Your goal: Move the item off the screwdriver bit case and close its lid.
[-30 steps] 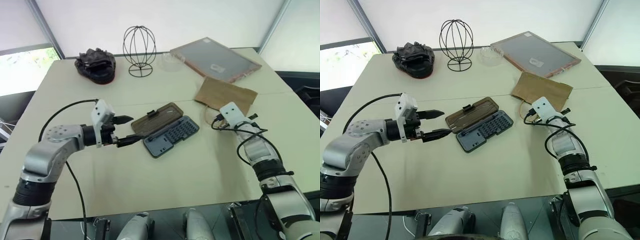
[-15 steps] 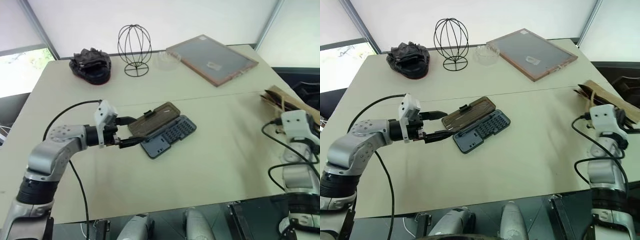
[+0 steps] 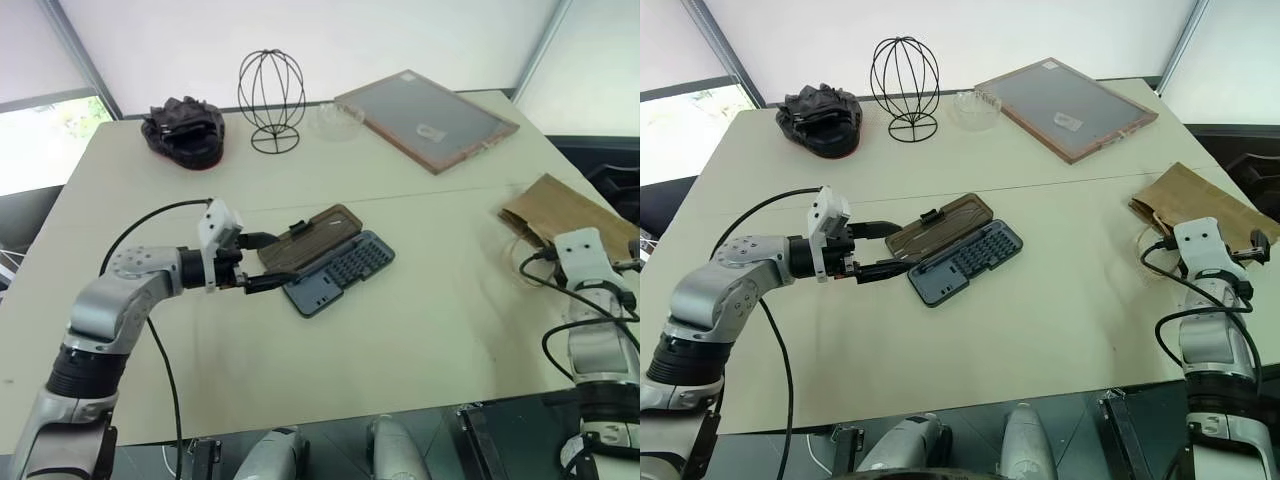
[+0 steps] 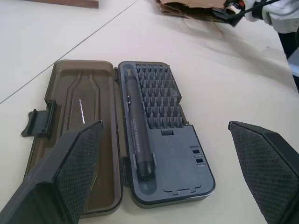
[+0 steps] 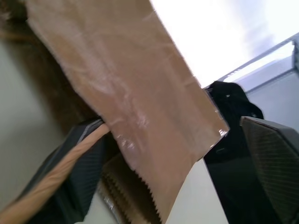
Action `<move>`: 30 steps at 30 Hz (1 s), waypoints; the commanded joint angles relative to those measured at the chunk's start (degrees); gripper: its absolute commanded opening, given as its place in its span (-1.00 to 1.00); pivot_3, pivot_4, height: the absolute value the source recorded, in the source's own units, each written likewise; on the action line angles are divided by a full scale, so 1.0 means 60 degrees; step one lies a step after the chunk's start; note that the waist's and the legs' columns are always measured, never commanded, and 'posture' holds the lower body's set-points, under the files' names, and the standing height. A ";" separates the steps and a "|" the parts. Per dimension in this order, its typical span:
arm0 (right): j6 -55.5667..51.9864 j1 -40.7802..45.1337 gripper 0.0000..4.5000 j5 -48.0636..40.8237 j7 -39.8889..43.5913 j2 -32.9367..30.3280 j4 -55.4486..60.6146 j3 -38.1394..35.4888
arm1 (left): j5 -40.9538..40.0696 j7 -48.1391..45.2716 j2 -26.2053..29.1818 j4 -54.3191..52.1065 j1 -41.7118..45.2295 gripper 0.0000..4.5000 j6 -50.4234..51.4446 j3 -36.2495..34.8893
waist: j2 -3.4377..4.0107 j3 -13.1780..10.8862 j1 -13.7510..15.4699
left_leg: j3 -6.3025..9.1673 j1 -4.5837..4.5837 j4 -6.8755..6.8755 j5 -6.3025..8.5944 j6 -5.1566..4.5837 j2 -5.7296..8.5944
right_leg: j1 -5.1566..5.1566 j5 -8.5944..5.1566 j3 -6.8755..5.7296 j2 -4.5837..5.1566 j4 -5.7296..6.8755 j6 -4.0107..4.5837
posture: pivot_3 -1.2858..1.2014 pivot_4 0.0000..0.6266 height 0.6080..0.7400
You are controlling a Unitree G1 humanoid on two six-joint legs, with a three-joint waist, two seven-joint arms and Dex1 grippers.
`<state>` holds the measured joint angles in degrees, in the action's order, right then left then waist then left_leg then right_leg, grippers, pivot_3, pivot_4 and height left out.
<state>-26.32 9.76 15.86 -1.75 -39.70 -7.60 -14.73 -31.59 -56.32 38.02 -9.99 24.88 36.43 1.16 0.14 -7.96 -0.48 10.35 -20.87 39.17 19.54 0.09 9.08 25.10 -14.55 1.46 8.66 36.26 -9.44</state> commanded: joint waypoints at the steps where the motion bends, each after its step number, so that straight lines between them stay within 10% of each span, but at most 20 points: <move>1: -0.1192 -0.1429 0.97 -0.0587 0.2124 -0.0762 0.2881 -0.0695 | 0.0075 -0.0167 -0.0003 0.0015 0.0136 1.00 -0.0304 -0.0047 | 0.0003 0.0000 0.0028 | 0.0009 -0.0002 -0.0003 0.0000 0.0000 0.0001 | 0.0000 0.0000 -0.0003 -0.0002 -0.0001 0.0000 | 0.03 -0.52 1.00; 16: -0.3938 -0.1846 0.97 -0.7291 0.6212 -0.0535 0.7368 -0.4559 | 0.1543 -0.0071 -0.0764 0.3180 0.1460 1.00 -0.2193 0.0234 | -0.0005 -0.0007 0.0072 | -0.0004 0.0069 -0.0004 0.0006 -0.0010 -0.0005 | -0.0077 0.0000 -0.0005 -0.0002 -0.0029 -0.0001 | 0.03 -0.52 1.00; 22: -0.6399 0.1400 0.97 -1.0783 0.5338 0.0165 0.7530 -0.3154 | 0.3221 0.0492 -0.1274 0.6955 0.3312 1.00 -0.3686 0.0740 | -0.0022 -0.0017 0.0189 | -0.0005 0.0062 0.0003 0.0007 -0.0012 -0.0005 | -0.0079 0.0000 -0.0009 0.0002 -0.0038 -0.0001 | 0.03 -0.52 1.00; 30: -0.6633 0.2691 0.97 -1.1672 0.4199 0.1108 0.7359 -0.1511 | 0.4705 0.0650 -0.1994 1.0700 0.4920 1.00 -0.5236 0.1266 | -0.0050 -0.0026 0.0172 | 0.0033 -0.0021 0.0012 0.0016 -0.0029 0.0015 | -0.0028 0.0006 -0.0041 0.0022 -0.0017 -0.0011 | 0.03 -0.52 1.00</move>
<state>-66.06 24.98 -52.09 24.18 -33.11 35.12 -24.20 -4.83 -52.30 25.93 52.74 52.46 7.28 8.45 -0.16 -8.12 0.55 10.55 -21.21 39.31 19.64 -0.09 9.18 25.12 -14.46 1.19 8.80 36.18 -9.59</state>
